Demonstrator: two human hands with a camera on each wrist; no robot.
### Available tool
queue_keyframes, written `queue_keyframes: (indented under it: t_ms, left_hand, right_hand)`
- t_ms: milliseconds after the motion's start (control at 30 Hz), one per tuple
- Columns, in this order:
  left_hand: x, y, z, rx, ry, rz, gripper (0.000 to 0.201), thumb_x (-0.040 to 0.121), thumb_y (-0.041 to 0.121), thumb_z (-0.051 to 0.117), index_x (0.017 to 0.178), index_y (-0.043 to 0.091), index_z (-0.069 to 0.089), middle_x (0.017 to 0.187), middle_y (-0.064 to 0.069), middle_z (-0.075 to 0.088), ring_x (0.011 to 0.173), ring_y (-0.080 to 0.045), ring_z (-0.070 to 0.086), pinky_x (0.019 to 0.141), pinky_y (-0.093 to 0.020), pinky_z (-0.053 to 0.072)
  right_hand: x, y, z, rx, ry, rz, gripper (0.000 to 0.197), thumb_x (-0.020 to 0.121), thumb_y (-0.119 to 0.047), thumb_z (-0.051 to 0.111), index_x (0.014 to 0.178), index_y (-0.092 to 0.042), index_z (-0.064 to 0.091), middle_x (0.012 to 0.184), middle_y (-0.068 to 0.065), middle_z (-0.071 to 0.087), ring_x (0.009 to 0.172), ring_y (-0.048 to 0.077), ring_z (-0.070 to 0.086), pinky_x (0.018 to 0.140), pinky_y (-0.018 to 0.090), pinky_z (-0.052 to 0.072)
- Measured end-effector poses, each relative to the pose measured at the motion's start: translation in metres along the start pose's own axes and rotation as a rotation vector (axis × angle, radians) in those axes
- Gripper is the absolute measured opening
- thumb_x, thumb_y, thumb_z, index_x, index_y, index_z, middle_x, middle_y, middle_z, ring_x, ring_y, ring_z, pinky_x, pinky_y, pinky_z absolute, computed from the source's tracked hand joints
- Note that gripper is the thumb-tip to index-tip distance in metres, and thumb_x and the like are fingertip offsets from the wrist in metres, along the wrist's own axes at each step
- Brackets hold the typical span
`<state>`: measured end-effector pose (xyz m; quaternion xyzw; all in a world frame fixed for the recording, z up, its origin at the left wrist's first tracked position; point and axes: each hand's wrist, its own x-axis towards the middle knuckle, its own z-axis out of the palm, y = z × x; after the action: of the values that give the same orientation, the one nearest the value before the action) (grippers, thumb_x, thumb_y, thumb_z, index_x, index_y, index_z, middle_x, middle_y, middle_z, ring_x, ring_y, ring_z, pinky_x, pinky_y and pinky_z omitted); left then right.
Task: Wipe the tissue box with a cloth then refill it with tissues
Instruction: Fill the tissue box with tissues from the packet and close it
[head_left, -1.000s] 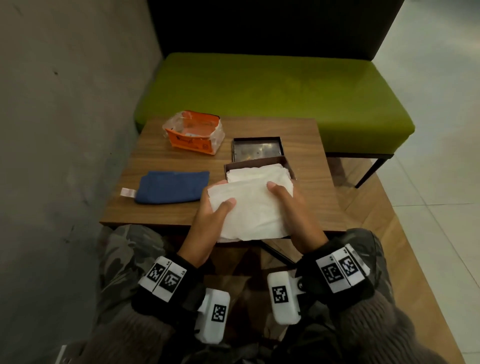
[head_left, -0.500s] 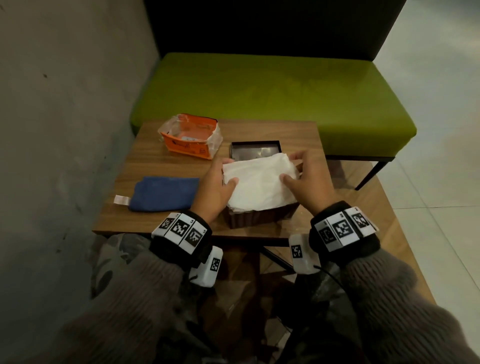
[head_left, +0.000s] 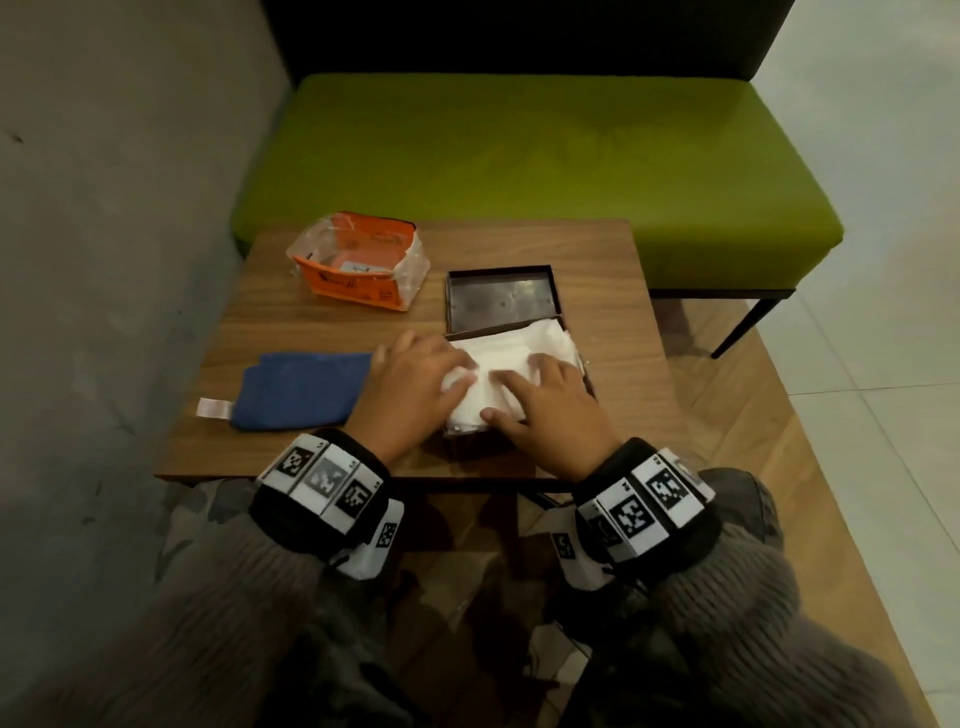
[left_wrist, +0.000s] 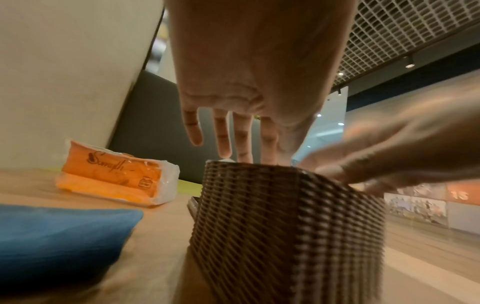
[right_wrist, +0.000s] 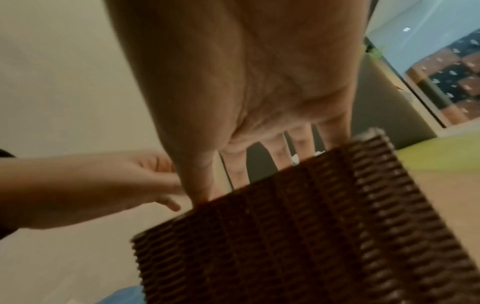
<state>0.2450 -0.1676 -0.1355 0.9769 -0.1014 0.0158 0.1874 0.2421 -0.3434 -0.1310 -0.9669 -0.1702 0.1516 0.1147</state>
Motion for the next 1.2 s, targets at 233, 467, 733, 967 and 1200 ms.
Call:
queue_keyframes:
  t_ms: [233,467,733,967,1200]
  left_hand:
    - [0.069,-0.056,-0.005,-0.413,-0.106,-0.211,0.03,0.093,0.001,0.046,0.111,0.019,0.061,0.084,-0.003,0.061,0.078,-0.015,0.058,0.069,-0.027,0.047]
    - [0.1,-0.067,0.017,-0.17,-0.49,-0.031,0.047,0.092,0.001,0.048,0.132,0.026,0.05,0.095,-0.002,0.054,0.08,-0.014,0.048,0.067,-0.02,0.039]
    - [0.1,-0.069,0.03,-0.096,-0.32,0.012,0.02,0.09,0.002,0.047,0.091,0.007,0.066,0.082,-0.006,0.063,0.077,-0.021,0.058,0.066,-0.013,0.035]
    - [0.091,-0.065,0.021,-0.112,-0.125,-0.056,0.012,0.078,0.001,0.07,0.086,0.008,0.065,0.075,-0.002,0.062,0.065,-0.011,0.057,0.059,-0.012,0.037]
    - [0.071,-0.053,0.004,-0.169,0.127,-0.016,0.019,0.074,0.005,0.073,0.086,0.013,0.061,0.073,-0.003,0.057,0.065,-0.015,0.053,0.061,-0.028,0.047]
  right_hand:
    - [0.007,-0.004,-0.006,-0.018,0.059,-0.007,0.055,0.096,-0.058,0.036,0.147,-0.037,0.033,0.157,0.012,0.024,0.144,0.033,0.02,0.115,0.05,0.025]
    - [0.034,-0.009,0.005,-0.046,-0.209,0.037,0.071,0.092,-0.065,0.038,0.152,-0.046,0.005,0.162,0.014,-0.015,0.147,0.04,-0.011,0.116,0.06,0.002]
    - [0.037,-0.013,0.007,-0.061,-0.297,0.049,0.065,0.095,-0.058,0.038,0.152,-0.045,0.008,0.162,0.013,-0.015,0.147,0.041,-0.013,0.114,0.063,0.001]
    - [0.014,-0.02,0.001,-0.071,-0.203,-0.019,0.064,0.093,-0.066,0.032,0.151,-0.041,0.021,0.162,0.013,0.002,0.149,0.036,0.0,0.117,0.061,0.01]
    - [0.018,-0.015,0.001,-0.058,-0.363,0.004,0.074,0.085,-0.078,0.024,0.151,-0.044,0.017,0.163,0.009,-0.009,0.149,0.032,-0.008,0.114,0.065,0.014]
